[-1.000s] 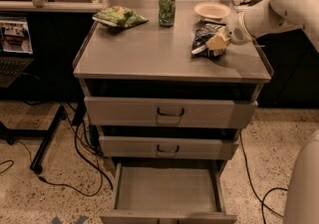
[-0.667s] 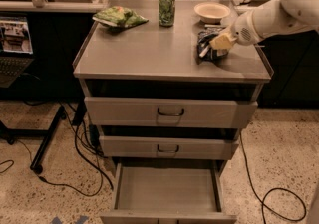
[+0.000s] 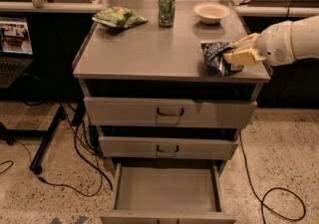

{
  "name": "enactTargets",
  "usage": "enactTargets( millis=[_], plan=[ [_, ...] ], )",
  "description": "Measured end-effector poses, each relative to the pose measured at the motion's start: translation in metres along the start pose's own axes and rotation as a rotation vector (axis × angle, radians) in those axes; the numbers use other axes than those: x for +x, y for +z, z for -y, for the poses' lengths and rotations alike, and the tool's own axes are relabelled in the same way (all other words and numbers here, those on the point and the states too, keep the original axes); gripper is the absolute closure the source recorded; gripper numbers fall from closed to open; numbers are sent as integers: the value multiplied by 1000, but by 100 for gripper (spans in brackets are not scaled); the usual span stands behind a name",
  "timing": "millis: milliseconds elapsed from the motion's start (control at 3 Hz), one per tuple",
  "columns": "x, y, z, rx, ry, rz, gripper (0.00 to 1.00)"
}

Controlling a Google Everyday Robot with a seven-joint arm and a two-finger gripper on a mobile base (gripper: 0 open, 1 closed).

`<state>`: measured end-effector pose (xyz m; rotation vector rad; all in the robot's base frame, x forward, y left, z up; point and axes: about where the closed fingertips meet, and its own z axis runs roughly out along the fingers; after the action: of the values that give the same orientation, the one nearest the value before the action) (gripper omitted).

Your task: Place blue chip bag into bottom drawer

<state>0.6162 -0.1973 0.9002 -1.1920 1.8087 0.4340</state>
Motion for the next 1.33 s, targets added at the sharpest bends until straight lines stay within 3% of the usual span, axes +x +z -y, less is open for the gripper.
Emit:
enactTargets(
  millis=[333,667,1333],
  plan=[
    [6,-29,-36,-20,-37,100,100],
    [19,-43,-46,-11,0,159,100],
    [16,-44,-53,18,12,168,100]
  ],
)
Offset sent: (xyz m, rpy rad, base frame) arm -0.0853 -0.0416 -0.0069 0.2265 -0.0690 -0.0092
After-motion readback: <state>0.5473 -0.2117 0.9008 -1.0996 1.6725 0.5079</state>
